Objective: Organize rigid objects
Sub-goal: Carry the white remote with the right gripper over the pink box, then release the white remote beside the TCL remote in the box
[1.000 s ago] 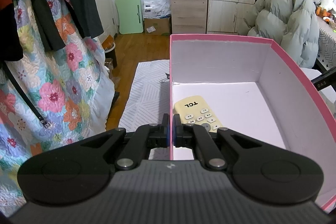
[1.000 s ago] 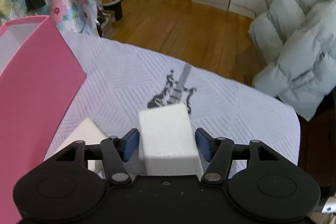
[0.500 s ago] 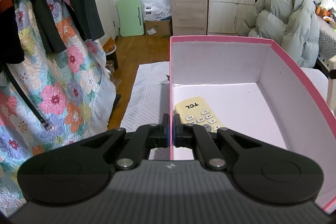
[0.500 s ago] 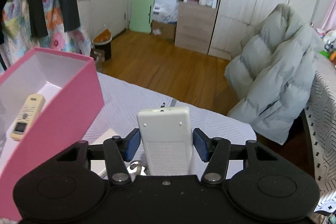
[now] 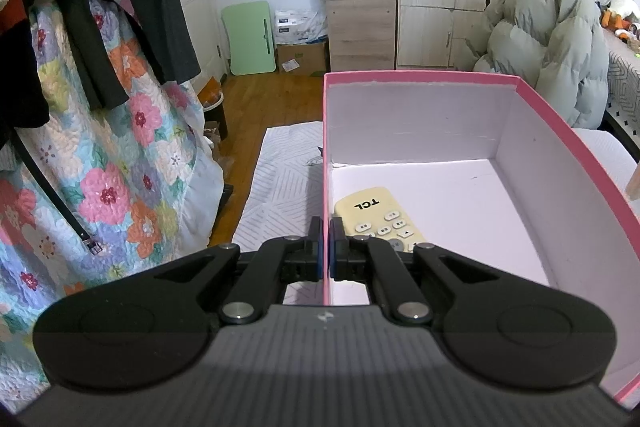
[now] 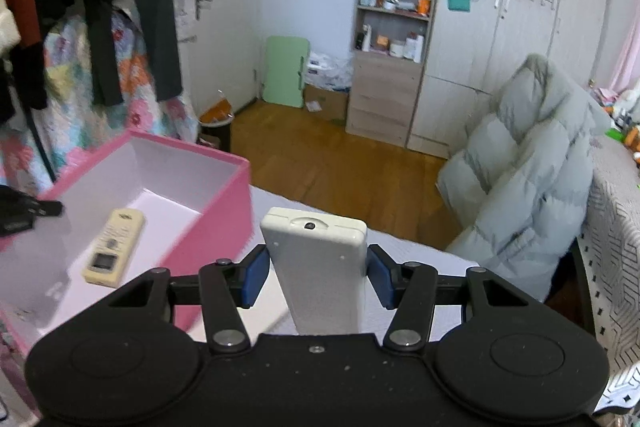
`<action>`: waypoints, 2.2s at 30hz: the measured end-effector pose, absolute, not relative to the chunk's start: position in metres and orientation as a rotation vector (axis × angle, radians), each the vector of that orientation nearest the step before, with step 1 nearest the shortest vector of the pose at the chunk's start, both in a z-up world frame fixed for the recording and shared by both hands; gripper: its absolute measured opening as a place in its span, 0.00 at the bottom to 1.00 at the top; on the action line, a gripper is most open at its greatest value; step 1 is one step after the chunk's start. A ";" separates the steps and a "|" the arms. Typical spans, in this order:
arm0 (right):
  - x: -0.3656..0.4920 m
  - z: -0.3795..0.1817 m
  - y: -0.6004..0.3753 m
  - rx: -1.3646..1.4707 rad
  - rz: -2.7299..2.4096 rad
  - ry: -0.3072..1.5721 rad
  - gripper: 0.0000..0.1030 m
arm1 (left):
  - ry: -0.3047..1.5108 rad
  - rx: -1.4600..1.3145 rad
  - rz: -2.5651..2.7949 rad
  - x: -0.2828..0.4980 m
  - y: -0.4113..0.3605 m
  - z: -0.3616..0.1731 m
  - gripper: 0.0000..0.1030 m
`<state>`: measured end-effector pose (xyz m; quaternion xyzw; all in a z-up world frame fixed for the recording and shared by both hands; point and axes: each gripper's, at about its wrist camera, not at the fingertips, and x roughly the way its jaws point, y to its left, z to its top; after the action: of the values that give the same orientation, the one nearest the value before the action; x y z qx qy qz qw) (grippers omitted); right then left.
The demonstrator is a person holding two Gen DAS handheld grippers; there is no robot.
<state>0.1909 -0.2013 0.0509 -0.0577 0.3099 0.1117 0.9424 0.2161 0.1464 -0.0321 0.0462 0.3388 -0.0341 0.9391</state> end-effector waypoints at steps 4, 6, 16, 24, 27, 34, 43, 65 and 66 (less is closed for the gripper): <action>0.185 0.075 -0.187 -0.120 0.290 0.603 0.57 | 0.691 0.079 -0.073 0.216 0.148 -0.033 0.02; 0.183 0.088 -0.179 -0.103 0.342 0.588 0.57 | 0.692 0.081 -0.064 0.216 0.149 -0.033 0.02; 0.206 0.101 -0.122 -0.027 0.658 0.584 0.57 | 0.693 0.080 -0.074 0.217 0.149 -0.033 0.02; 0.277 0.031 -0.057 -0.077 0.619 0.664 0.57 | 0.693 0.074 -0.074 0.217 0.150 -0.033 0.02; 0.282 0.014 -0.043 -0.130 0.594 0.650 0.57 | 0.692 0.069 -0.077 0.217 0.150 -0.033 0.02; 0.258 -0.007 -0.041 -0.232 0.616 0.792 0.39 | 0.691 0.038 -0.088 0.217 0.154 -0.033 0.02; 0.239 -0.020 -0.019 -0.539 0.647 0.778 0.32 | 0.690 0.018 -0.093 0.218 0.156 -0.033 0.02; 0.238 -0.004 -0.050 -0.354 0.772 0.852 0.41 | 0.691 0.010 -0.097 0.218 0.157 -0.034 0.03; 0.238 0.003 -0.060 -0.286 0.757 0.851 0.41 | 0.691 0.008 -0.097 0.218 0.157 -0.034 0.03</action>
<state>0.2383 -0.0603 0.0027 -0.1351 0.4013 0.3573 0.8325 0.2178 0.1575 -0.0338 0.0039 0.3384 -0.0475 0.9398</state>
